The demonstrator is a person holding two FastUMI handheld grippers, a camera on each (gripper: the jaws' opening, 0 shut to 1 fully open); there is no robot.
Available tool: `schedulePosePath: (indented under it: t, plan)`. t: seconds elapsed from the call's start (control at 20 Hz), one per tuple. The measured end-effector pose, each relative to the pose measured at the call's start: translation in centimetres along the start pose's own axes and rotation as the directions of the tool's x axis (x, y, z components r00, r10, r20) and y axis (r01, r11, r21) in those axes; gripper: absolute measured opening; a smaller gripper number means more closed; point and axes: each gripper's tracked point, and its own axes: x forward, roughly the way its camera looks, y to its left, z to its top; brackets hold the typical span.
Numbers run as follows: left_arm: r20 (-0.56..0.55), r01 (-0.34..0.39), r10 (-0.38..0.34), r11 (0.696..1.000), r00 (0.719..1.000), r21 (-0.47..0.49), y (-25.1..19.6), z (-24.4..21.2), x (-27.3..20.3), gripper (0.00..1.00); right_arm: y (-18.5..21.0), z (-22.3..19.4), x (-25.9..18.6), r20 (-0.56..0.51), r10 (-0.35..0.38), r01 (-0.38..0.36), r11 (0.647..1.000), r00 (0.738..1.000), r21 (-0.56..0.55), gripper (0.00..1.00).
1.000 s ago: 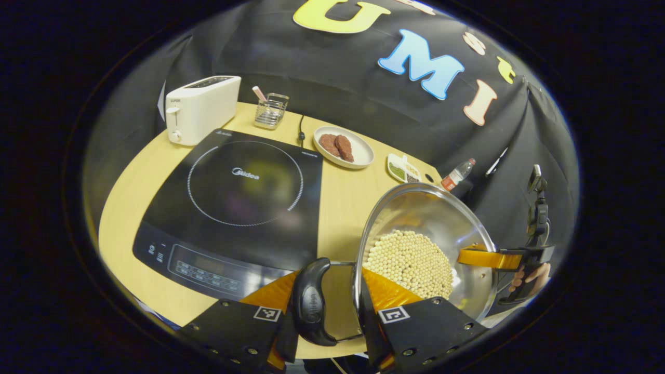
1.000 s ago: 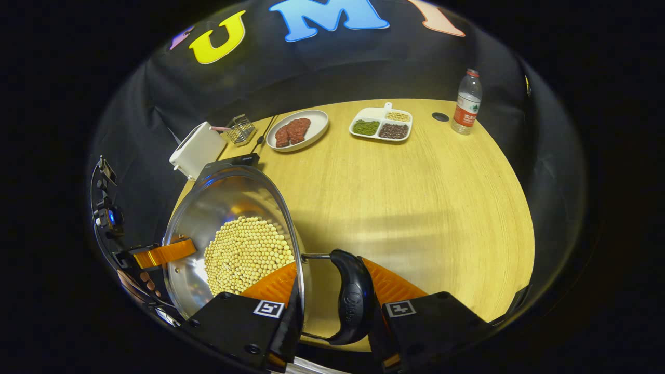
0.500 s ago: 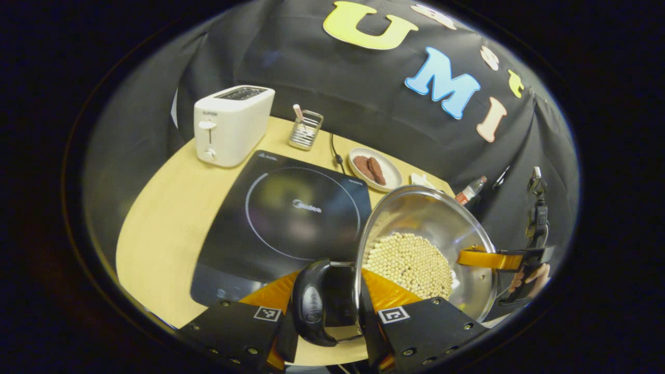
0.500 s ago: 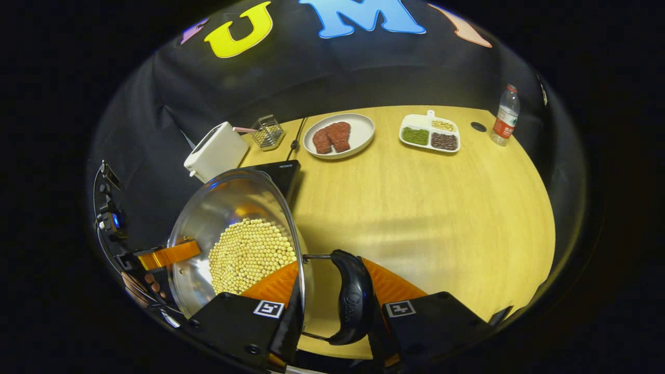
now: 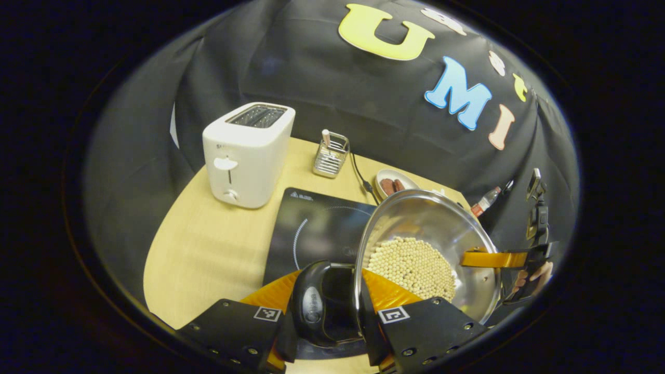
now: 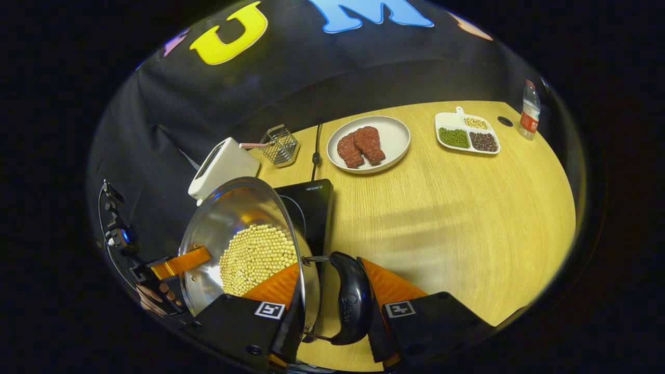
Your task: First push the handle of the pot to place it horizontally, then grasp the pot with both hands and set it on the induction cooktop.
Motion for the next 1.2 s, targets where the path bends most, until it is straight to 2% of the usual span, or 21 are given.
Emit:
schedulePosePath:
  t: [0.1,0.2,0.25,0.3,0.4,0.5,0.55,0.6,0.7,0.8,0.85,0.9,0.95,1.0,1.15,1.2]
  plan:
    - [0.005,-0.004,0.004,1.000,1.000,-0.005,1.8,0.6,1.5,0.55,0.7,1.2,1.7,0.026,-0.007,0.007,1.000,1.000,-0.020,0.52]
    - [0.012,-0.008,0.008,0.999,1.000,-0.044,3.5,1.2,2.4,0.52,1.6,2.2,3.6,0.038,0.003,-0.002,1.000,0.999,-0.024,0.55]
    - [0.008,-0.015,0.016,0.999,1.000,-0.042,4.4,1.1,3.0,0.55,1.9,2.4,4.4,0.036,0.004,-0.003,1.000,0.999,-0.029,0.52]
    - [0.008,-0.021,0.022,0.999,1.000,-0.036,5.2,1.0,3.4,0.52,2.2,2.6,5.2,0.030,0.005,-0.004,0.999,1.000,-0.032,0.52]
    - [0.013,-0.022,0.023,0.999,1.000,-0.033,6.4,2.0,4.0,0.52,2.7,3.2,6.4,0.030,0.011,-0.011,1.000,0.999,-0.022,0.52]
    - [0.024,-0.020,0.021,1.000,0.999,-0.021,7.0,2.7,4.8,0.52,3.0,3.6,7.3,0.041,0.013,-0.012,1.000,0.999,-0.022,0.52]
    - [0.027,-0.019,0.019,1.000,0.999,-0.017,7.2,2.9,5.1,0.52,3.1,3.8,7.7,0.042,0.012,-0.011,1.000,0.999,-0.022,0.55]
    - [0.027,-0.017,0.017,1.000,0.999,-0.018,7.5,3.1,5.4,0.55,3.5,3.2,8.1,0.040,0.012,-0.011,1.000,0.999,-0.019,0.52]
    - [0.018,-0.011,0.011,1.000,1.000,-0.023,7.7,2.8,5.8,0.52,3.4,3.0,8.3,0.038,0.007,-0.006,1.000,0.999,-0.014,0.52]
    - [0.017,-0.007,0.007,1.000,1.000,-0.025,7.8,2.9,6.3,0.55,3.3,2.9,8.8,0.034,0.001,0.000,1.000,0.999,-0.014,0.55]
    - [0.020,-0.004,0.005,1.000,1.000,-0.023,7.7,2.8,6.7,0.55,3.2,3.0,9.0,0.031,0.003,-0.002,1.000,1.000,-0.010,0.53]
    - [0.019,-0.006,0.006,1.000,1.000,-0.017,7.6,2.8,6.8,0.52,3.1,2.9,9.3,0.025,0.007,-0.007,1.000,1.000,-0.007,0.56]
    - [0.018,-0.005,0.005,1.000,1.000,-0.018,7.5,2.8,6.6,0.55,2.9,2.7,9.6,0.018,0.005,-0.005,1.000,1.000,-0.002,0.53]
    - [0.015,-0.004,0.004,1.000,1.000,-0.016,7.2,2.7,6.8,0.55,2.7,2.5,9.6,0.006,0.005,-0.005,1.000,1.000,-0.001,0.56]
    - [0.012,-0.002,0.002,1.000,1.000,-0.017,7.3,2.7,6.5,0.54,2.7,2.5,9.6,0.009,0.009,-0.009,1.000,1.000,0.020,0.54]
    - [0.013,-0.002,0.002,1.000,1.000,-0.020,7.4,2.5,6.5,0.54,2.6,2.5,9.7,0.008,0.009,-0.009,1.000,1.000,0.020,0.58]
